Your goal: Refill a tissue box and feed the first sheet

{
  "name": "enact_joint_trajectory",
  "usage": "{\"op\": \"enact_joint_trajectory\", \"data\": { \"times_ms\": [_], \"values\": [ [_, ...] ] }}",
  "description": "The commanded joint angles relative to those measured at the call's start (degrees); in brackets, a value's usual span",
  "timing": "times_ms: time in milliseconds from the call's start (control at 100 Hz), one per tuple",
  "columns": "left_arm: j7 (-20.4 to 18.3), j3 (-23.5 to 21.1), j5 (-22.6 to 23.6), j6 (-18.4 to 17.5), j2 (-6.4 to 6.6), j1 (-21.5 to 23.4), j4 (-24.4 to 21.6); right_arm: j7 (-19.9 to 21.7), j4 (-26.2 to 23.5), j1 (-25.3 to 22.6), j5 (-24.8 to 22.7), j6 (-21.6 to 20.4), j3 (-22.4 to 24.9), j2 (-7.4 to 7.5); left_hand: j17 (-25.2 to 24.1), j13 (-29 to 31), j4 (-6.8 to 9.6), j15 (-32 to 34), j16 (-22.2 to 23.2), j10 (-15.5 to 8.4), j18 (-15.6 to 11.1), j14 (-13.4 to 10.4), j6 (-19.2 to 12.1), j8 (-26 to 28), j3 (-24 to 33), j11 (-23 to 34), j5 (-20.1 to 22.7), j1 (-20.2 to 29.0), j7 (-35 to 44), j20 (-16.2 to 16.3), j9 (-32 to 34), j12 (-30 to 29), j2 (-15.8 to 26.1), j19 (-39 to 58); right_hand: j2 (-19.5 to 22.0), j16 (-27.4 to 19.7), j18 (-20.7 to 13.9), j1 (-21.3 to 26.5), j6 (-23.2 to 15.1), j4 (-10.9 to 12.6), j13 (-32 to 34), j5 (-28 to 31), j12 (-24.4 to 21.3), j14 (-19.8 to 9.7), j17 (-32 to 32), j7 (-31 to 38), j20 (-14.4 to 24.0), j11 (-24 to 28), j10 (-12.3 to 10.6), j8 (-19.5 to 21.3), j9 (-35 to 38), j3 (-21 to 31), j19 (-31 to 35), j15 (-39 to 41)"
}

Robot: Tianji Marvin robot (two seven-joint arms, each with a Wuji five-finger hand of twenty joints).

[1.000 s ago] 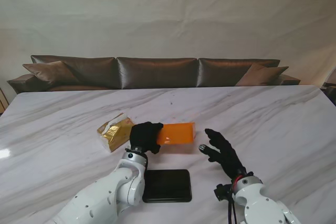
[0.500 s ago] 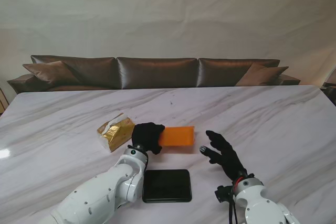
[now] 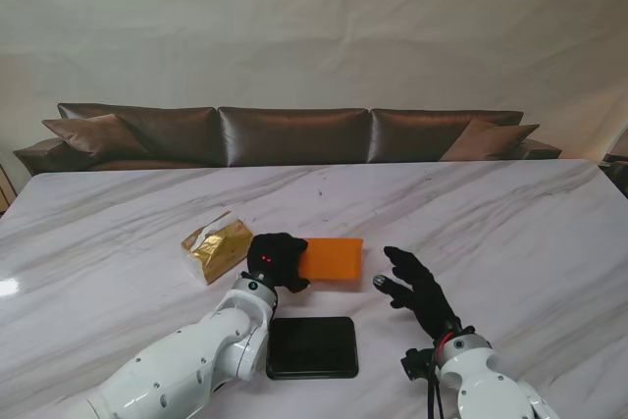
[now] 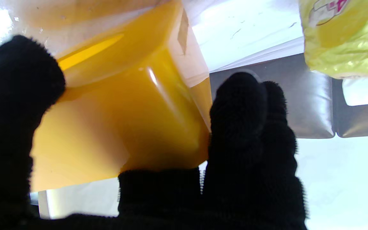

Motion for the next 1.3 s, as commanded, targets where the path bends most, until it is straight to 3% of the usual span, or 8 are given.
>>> {"op": "enact_joint_trajectory", "data": {
  "times_ms": [0,240,340,760,1040,1150,1210,1290],
  "values": [
    [-1.9,0.4,-0.1,0.1,0.19,0.3,0.2,0.6,-0.3,-0.5,0.1,0.0,-0.1,-0.12,2.3,3.0,-1.30,-2.4,-2.1,7.0,-13.5,2.7,2.4,-3.6,0.8,-0.5,3.3,-3.1,-1.7,-1.6,1.6,-2.3,5.4,130.2,-1.6,0.2,-1.7,0.1,-0.3,-1.0,0.5,0.7,0.8,0.0,0.4,-0.4,-0.6,0.6,0.6,0.5,0.8,-0.4,1.7,0.8],
    [-3.3,0.4,-1.4,0.6,0.05,0.7,0.0,0.8,0.4,-0.3,0.4,-0.5,0.1,-0.12,0.7,0.4,-2.13,-18.5,-5.8,8.8,-6.1,4.0,5.7,-16.9,-3.4,-8.0,1.7,-8.0,-12.0,-7.6,-2.9,-9.2,8.7,120.0,-1.8,0.3,-1.8,0.3,-0.4,-1.0,0.6,1.1,0.9,0.1,0.6,-0.2,-0.7,0.8,0.6,0.7,1.1,-0.4,1.9,1.0],
    [-2.9,-0.3,-2.1,0.4,-0.09,1.4,-0.2,0.8,0.3,-0.3,0.5,-0.5,0.2,-0.11,-0.1,-3.1,-2.05,-22.0,-6.0,8.2,-4.3,4.7,5.5,-19.8,-5.3,-10.9,-2.7,-8.8,-16.4,-10.0,-5.6,-11.5,10.4,115.9,-1.8,0.3,-1.7,0.4,-0.4,-1.1,0.6,1.2,0.9,0.1,0.5,-0.2,-0.8,0.7,0.6,0.8,1.1,-0.4,1.9,1.0],
    [-3.3,-6.4,-2.2,0.3,0.72,7.0,-7.4,0.7,-1.2,-0.8,0.1,0.6,0.1,-0.11,0.8,-0.7,-1.83,-17.0,-4.3,7.8,-10.6,3.1,5.5,-21.7,-9.3,-12.1,-6.7,-9.5,-21.8,-8.2,-7.1,-11.9,12.9,120.6,-1.9,0.3,-1.7,0.6,-0.6,-1.1,0.7,1.5,0.9,0.1,0.6,-0.2,-0.9,0.7,0.6,1.0,1.1,-0.5,2.0,1.0],
    [3.1,-14.8,2.4,2.6,1.23,14.0,-14.7,0.7,-2.7,-0.8,-0.7,1.7,-0.3,-0.05,-0.9,-7.5,-0.50,-16.2,1.1,7.4,-11.3,1.8,7.2,-21.5,-12.1,-10.4,-9.3,-6.1,-22.4,-9.7,-12.5,-10.2,14.9,116.5,-1.9,0.4,-1.8,0.6,-0.7,-1.2,0.9,1.8,0.9,0.1,0.6,-0.2,-1.0,0.7,0.5,1.1,1.4,-0.5,2.0,1.0],
    [7.8,-18.1,3.6,3.9,0.97,16.4,-15.8,0.7,-3.0,-0.7,-0.9,2.1,-0.7,-0.03,-8.8,-13.7,0.09,-20.7,2.9,7.6,-4.0,2.6,7.9,-21.4,-12.8,-11.2,-11.3,-4.9,-23.0,-7.9,-16.9,-9.6,15.7,111.0,-1.9,0.3,-1.8,0.6,-0.7,-1.2,0.9,1.9,0.9,0.0,0.7,-0.1,-1.0,0.7,0.4,1.2,1.6,-0.5,2.1,1.0],
    [9.8,-19.8,3.8,4.4,0.78,17.5,-16.1,0.7,-3.1,-0.5,-1.1,2.3,-1.0,-0.01,-20.3,-21.8,0.43,-25.8,3.3,7.9,3.2,4.2,8.7,-21.9,-13.4,-12.8,-13.9,-4.2,-24.7,-3.1,-22.2,-9.4,16.3,102.5,-1.9,0.3,-1.9,0.6,-0.9,-1.2,1.0,2.0,0.8,0.0,0.6,-0.1,-1.0,0.6,0.4,1.2,1.6,-0.5,2.1,1.0],
    [10.7,-22.0,4.1,5.5,0.78,18.9,-16.4,0.7,-3.2,-0.3,-1.5,2.6,-1.3,0.00,-34.8,-33.0,0.81,-32.0,1.0,9.4,8.7,6.5,10.7,-23.1,-14.7,-16.5,-18.0,-3.8,-27.7,0.8,-29.7,-10.8,17.3,92.6,-1.9,0.3,-1.9,0.6,-1.5,-1.2,0.8,2.2,0.8,-0.2,0.6,0.0,-1.1,0.5,0.0,1.3,1.8,-0.5,2.1,1.0]
  ]
}}
